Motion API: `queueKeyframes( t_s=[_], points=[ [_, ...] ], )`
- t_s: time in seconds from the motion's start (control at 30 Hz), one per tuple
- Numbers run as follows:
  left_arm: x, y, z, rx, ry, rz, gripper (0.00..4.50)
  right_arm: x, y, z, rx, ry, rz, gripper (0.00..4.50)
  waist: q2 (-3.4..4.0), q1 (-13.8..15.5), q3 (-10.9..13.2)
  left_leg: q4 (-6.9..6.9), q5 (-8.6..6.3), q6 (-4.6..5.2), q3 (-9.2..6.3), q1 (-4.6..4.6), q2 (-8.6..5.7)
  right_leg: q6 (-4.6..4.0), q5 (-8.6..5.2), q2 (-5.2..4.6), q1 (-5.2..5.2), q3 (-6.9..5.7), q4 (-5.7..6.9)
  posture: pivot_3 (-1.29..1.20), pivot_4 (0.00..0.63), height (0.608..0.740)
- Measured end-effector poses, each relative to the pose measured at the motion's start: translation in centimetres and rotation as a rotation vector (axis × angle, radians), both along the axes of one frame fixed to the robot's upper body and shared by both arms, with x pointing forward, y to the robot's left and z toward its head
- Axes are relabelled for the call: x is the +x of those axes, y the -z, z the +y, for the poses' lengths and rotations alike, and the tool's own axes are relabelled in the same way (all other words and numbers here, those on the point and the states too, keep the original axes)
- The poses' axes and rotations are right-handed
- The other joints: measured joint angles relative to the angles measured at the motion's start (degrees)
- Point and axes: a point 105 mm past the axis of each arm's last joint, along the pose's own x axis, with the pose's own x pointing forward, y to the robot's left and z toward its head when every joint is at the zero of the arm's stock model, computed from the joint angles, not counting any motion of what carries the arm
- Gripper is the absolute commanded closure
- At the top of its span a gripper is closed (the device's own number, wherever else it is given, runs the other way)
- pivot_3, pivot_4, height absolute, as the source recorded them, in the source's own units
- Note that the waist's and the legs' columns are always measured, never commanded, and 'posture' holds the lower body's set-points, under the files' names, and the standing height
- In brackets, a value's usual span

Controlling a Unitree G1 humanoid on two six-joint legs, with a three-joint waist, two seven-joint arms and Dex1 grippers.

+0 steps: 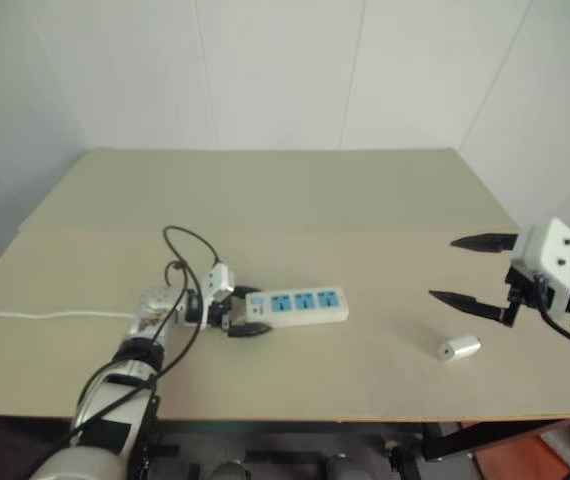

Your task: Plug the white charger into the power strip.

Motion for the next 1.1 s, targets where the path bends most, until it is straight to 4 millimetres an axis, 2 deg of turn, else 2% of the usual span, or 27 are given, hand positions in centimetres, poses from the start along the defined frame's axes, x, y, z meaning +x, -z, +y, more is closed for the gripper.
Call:
queueKeyframes(
  t_s=[0.1,0.27,0.63,0.83,0.9,0.97,1.1],
  points=[
    [-0.2,0.2,-0.1,0.010,0.019,0.001,0.05,0.0,0.0,0.0,-0.002,0.003,0.004,0.00,0.00,0.00,0.00,0.00,-0.01,0.01,0.00,0.00,0.00,0.01,-0.01,0.00,0.00,0.00,-0.01,0.00,0.150,0.740],
    [-0.4,0.6,-0.3,0.020,0.028,-0.019,1.21,0.0,-0.1,-0.1,-0.010,0.004,0.004,0.00,0.14,0.02,-0.13,0.00,-0.01,0.02,0.00,0.10,-0.01,0.02,-0.01,0.00,0.11,0.01,-0.02,0.00,0.150,0.740],
    [-1.0,0.8,-1.1,0.004,0.055,-0.025,1.20,-0.2,-0.2,0.0,-0.028,-0.014,0.020,0.00,0.28,0.19,-0.23,-0.02,-0.14,0.24,-0.05,0.51,0.00,0.07,-0.05,-0.02,0.76,-0.07,-0.43,0.00,0.150,0.740],
    [-2.7,0.9,-2.0,0.002,0.144,-0.010,1.20,-0.6,0.2,-1.4,-0.144,-0.018,0.122,0.00,0.29,0.05,-0.23,-0.04,-0.15,0.24,-0.04,0.57,0.03,0.07,-0.05,-0.01,0.76,-0.07,-0.42,0.00,0.150,0.740],
    [-3.1,1.0,-2.2,0.005,0.162,-0.010,1.20,-0.8,0.7,-1.9,-0.204,-0.022,0.165,0.00,0.29,0.01,-0.23,-0.05,-0.15,0.24,-0.03,0.61,0.03,0.07,-0.05,-0.01,0.78,-0.07,-0.42,0.00,0.150,0.740],
    [-3.5,1.2,-2.4,0.015,0.169,-0.023,1.20,-1.4,1.9,-2.0,-0.319,-0.072,0.243,0.00,0.30,-0.01,-0.24,-0.08,-0.15,0.24,-0.01,0.69,0.05,0.08,-0.07,0.00,0.84,-0.06,-0.44,0.00,0.150,0.740],
    [-3.6,1.3,-2.7,0.026,0.156,-0.027,1.20,-2.2,3.9,-1.9,-0.442,-0.176,0.354,0.00,0.30,0.07,-0.24,-0.07,-0.15,0.24,-0.01,0.72,0.04,0.10,-0.08,-0.01,0.89,-0.06,-0.44,0.00,0.150,0.740]
  ],
)
